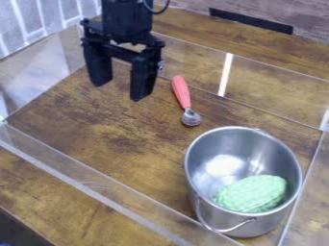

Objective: Put the green object in the silver pot

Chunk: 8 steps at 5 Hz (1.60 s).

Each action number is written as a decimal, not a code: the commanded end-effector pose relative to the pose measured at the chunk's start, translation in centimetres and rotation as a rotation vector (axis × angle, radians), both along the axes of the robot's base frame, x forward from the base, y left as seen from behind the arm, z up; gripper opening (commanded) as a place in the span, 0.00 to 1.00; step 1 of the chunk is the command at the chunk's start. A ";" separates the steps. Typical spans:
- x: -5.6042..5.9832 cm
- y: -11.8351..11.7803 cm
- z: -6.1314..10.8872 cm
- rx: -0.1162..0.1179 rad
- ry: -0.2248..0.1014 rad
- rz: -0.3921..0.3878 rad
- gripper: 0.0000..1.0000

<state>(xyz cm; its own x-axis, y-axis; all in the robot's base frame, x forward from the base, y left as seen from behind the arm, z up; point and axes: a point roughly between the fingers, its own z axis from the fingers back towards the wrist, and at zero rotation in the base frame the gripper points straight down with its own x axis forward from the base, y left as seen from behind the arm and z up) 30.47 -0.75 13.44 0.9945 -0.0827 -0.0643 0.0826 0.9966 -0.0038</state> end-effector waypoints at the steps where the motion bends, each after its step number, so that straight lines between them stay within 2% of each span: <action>1: 0.9 -0.5 1.5 -0.012 -0.055 -0.047 1.00; 5: 0.6 1.1 0.7 -0.013 -0.013 0.222 1.00; 6: 0.9 1.5 -0.1 -0.013 -0.001 0.203 1.00; 7: 1.2 1.9 -0.1 -0.016 -0.011 0.146 1.00; 8: 0.6 2.8 -0.1 -0.016 -0.012 0.159 1.00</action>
<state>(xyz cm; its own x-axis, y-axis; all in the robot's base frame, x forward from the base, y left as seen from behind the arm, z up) 30.85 1.63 11.68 0.9916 0.0669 -0.1102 -0.0698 0.9973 -0.0221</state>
